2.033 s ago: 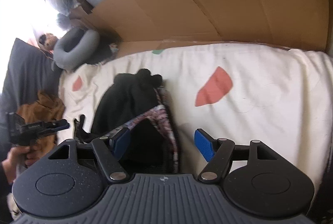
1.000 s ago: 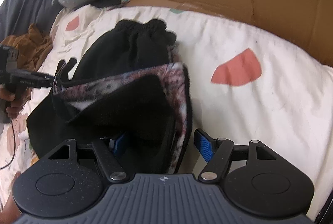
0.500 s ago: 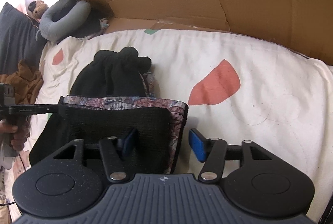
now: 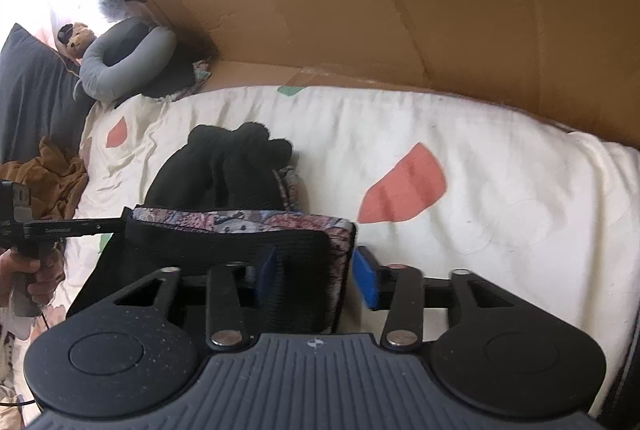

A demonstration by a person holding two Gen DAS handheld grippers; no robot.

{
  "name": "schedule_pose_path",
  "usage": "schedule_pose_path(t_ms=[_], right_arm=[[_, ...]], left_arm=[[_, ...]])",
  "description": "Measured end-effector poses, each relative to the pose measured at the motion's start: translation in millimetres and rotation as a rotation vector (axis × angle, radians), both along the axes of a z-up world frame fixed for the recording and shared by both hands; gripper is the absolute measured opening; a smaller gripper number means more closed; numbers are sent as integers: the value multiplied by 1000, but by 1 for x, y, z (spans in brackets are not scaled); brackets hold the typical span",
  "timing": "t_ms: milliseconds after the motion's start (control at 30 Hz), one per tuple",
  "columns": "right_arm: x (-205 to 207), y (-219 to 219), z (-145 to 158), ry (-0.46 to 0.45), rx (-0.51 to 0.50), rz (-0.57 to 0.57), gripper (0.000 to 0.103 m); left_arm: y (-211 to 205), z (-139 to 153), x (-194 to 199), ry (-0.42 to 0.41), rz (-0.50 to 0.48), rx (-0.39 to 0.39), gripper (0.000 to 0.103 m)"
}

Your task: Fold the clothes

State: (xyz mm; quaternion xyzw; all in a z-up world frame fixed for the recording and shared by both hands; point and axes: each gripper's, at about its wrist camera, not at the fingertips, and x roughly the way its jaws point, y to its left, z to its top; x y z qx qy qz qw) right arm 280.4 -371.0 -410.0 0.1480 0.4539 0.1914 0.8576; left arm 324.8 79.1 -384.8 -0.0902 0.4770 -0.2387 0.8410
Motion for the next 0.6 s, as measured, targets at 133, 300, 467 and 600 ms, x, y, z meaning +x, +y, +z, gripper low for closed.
schedule_pose_path(t_ms=[133, 300, 467, 600], right_arm=[[2, 8, 0, 2, -21, 19, 12], [-1, 6, 9, -17, -32, 9, 4], [-1, 6, 13, -36, -50, -5, 4], [4, 7, 8, -31, -57, -16, 4]], left_arm=[[-2, -2, 3, -3, -3, -3, 31], [0, 2, 2, -35, 8, -10, 7], [5, 10, -2, -91, 21, -25, 3], [6, 11, 0, -96, 35, -24, 3]])
